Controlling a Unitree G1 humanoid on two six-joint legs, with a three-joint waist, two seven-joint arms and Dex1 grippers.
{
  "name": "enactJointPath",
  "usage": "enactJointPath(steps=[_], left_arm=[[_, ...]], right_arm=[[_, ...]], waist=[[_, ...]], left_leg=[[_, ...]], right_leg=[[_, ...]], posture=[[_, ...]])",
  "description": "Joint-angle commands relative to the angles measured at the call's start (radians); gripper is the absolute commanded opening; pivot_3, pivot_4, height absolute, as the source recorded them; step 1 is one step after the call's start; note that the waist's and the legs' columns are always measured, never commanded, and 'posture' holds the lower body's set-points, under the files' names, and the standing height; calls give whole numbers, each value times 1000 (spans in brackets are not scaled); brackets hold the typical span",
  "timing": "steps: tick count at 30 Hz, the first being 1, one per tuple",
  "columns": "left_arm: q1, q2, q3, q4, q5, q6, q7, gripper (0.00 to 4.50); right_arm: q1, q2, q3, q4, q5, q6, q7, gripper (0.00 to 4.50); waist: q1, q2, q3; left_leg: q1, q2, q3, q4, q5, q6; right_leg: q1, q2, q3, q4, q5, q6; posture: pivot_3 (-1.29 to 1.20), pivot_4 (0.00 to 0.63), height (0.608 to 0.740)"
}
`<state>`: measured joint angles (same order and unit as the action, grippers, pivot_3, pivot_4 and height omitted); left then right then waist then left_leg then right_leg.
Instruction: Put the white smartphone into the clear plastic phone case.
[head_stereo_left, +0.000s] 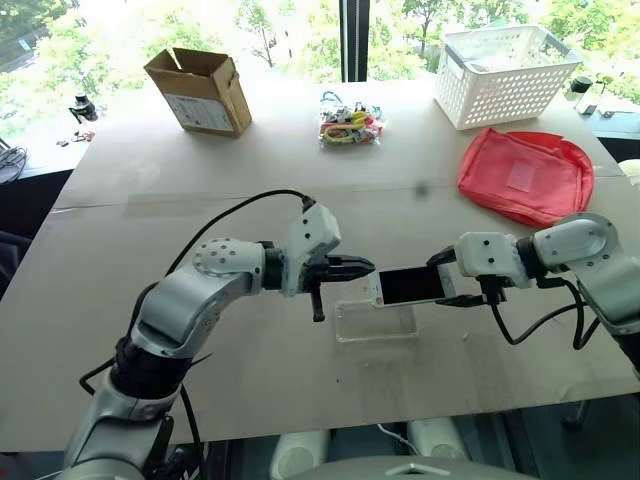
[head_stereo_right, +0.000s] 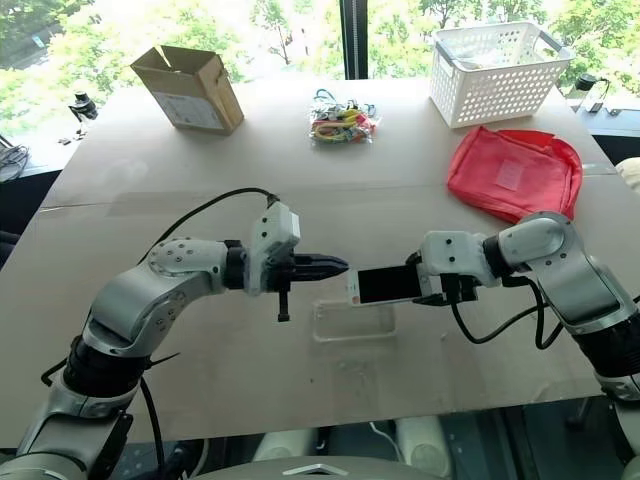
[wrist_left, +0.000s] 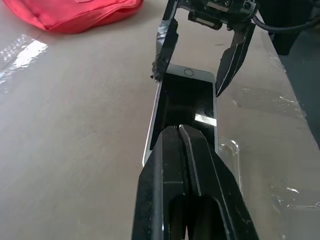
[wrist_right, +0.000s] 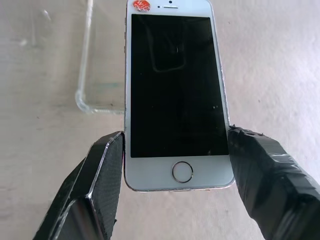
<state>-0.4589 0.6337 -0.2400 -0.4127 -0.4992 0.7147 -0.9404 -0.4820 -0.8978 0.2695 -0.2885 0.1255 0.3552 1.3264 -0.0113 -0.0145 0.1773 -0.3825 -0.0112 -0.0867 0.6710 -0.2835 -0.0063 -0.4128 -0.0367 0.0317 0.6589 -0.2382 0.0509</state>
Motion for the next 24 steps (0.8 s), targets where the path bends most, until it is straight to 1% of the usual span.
enactJointPath(steps=[1, 6, 9, 12, 20, 24], left_arm=[[-18, -20, -50, 28, 16, -10, -27, 0], [10, 2, -141, 108, 103, -71, -70, 0], [25, -20, -162, 129, 107, -81, -86, 0], [27, -24, -195, 165, 153, -111, -98, 0], [39, -28, -205, 182, 191, -130, -113, 0], [35, -9, -234, 210, 251, -158, -118, 0]], right_arm=[[8, -19, 0, -76, 10, 27, 7, 2727], [-5, -7, 51, -125, -24, 78, -19, 2727], [-7, -16, 80, -121, -65, 77, -30, 2727], [-11, -6, 92, -131, -76, 93, -43, 2727], [-13, -4, 119, -149, -96, 124, -40, 2727], [-5, -5, 131, -157, -110, 137, -45, 2727]], waist=[[-1, 0, 0], [-6, 0, 0], [-2, 0, 0], [0, 0, 0], [-2, 1, 0], [-2, 0, 0]], left_leg=[[0, 0, 0, 0, 0, 0], [1, 0, 0, 0, 0, 0], [0, 0, 0, 0, 0, 0], [0, 0, 0, 0, 0, 0], [0, 0, 0, 0, 0, 0], [1, 0, 0, 0, 0, 0]], right_leg=[[0, 0, 0, 0, 0, 0], [0, 1, 0, 0, 0, 0], [0, 1, 0, 0, 0, 0], [0, 0, 0, 0, 0, 0], [0, 0, 0, 1, 0, 0], [0, 0, 0, 1, 0, 0]], posture=[[0, 150, 740], [0, 150, 740], [0, 150, 740], [0, 150, 740], [0, 150, 740], [0, 150, 740]])
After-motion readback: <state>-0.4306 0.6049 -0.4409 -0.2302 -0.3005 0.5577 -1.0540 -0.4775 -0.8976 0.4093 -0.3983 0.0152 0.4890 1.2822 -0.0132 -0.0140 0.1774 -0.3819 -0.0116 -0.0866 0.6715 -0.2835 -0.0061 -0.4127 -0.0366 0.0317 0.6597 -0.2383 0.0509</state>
